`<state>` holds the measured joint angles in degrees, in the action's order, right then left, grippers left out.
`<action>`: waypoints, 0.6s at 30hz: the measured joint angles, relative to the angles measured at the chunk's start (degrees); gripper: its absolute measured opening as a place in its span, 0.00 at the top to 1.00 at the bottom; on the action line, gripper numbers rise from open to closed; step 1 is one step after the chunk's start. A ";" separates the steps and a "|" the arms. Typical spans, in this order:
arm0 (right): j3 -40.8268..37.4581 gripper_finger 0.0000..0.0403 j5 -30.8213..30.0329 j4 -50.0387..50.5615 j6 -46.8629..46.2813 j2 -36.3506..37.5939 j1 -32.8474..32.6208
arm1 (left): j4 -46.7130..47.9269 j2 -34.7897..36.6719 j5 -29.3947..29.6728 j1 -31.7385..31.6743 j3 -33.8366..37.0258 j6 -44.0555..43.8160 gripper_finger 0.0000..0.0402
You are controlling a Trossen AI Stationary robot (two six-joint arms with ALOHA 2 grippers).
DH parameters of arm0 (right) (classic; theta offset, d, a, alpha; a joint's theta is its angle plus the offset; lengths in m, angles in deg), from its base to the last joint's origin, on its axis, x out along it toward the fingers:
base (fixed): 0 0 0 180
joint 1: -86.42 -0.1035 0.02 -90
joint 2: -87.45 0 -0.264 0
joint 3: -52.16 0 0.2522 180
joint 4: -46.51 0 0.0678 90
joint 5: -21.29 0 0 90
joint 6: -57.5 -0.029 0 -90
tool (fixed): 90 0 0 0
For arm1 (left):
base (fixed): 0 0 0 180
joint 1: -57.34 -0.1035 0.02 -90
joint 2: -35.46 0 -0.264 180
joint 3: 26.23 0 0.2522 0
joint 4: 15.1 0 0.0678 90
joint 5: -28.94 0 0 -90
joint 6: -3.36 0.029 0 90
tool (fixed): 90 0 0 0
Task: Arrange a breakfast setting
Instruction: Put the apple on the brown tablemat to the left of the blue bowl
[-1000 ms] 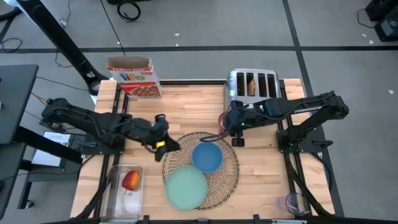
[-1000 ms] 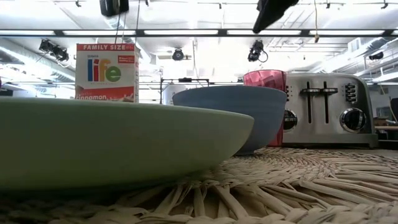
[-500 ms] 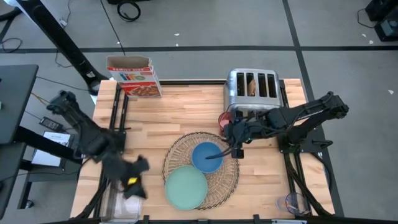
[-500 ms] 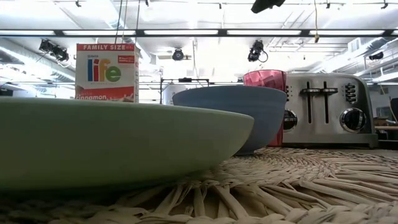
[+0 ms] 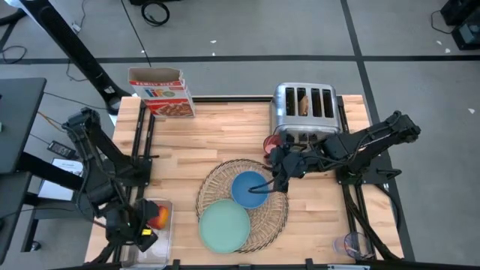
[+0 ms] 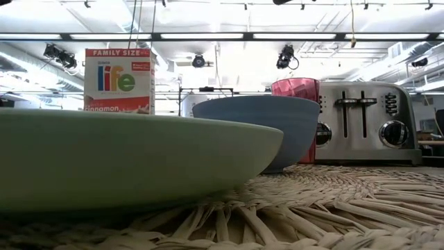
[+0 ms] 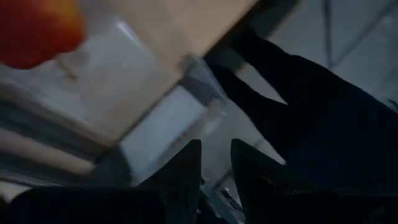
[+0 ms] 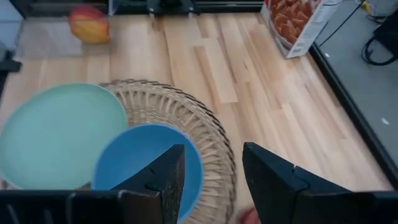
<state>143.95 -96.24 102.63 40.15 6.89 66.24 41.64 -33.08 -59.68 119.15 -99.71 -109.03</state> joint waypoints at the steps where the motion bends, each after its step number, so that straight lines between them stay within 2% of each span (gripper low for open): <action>1: -0.29 0.58 -0.06 -0.57 -0.53 0.00 -0.40 | 0.83 -0.50 0.02 0.15 0.00 -0.49 0.75; 8: -1.48 0.58 -0.43 -1.45 -3.88 -0.02 -2.44 | 10.65 -5.80 -1.64 -0.89 0.02 -6.05 0.66; 18: -1.55 0.58 -0.48 -1.42 -2.91 -0.02 -2.10 | 10.91 -13.59 -4.17 -2.63 0.01 -11.74 0.65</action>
<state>142.41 -96.72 101.22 37.24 6.87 64.14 52.56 -46.67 -63.84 116.52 -99.70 -120.77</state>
